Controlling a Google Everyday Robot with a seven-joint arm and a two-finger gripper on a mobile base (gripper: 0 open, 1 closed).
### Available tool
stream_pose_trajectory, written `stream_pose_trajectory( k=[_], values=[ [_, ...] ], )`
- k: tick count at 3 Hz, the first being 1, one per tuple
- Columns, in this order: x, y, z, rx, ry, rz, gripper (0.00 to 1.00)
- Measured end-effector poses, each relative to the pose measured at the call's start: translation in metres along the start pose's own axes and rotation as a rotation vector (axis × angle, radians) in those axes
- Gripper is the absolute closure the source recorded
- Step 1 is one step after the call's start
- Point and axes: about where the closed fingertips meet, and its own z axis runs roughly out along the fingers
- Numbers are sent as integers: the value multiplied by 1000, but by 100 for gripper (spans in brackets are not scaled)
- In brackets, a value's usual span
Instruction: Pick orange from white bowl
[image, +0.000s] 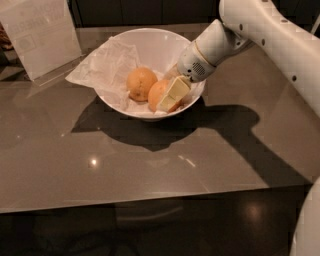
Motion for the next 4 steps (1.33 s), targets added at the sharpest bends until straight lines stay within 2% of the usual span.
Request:
stream_pose_trajectory(
  k=[1, 2, 4],
  values=[
    [7, -4, 8, -19, 6, 26, 23],
    [7, -4, 8, -19, 6, 26, 42],
    [-5, 2, -11, 45, -29, -19, 88]
  ],
)
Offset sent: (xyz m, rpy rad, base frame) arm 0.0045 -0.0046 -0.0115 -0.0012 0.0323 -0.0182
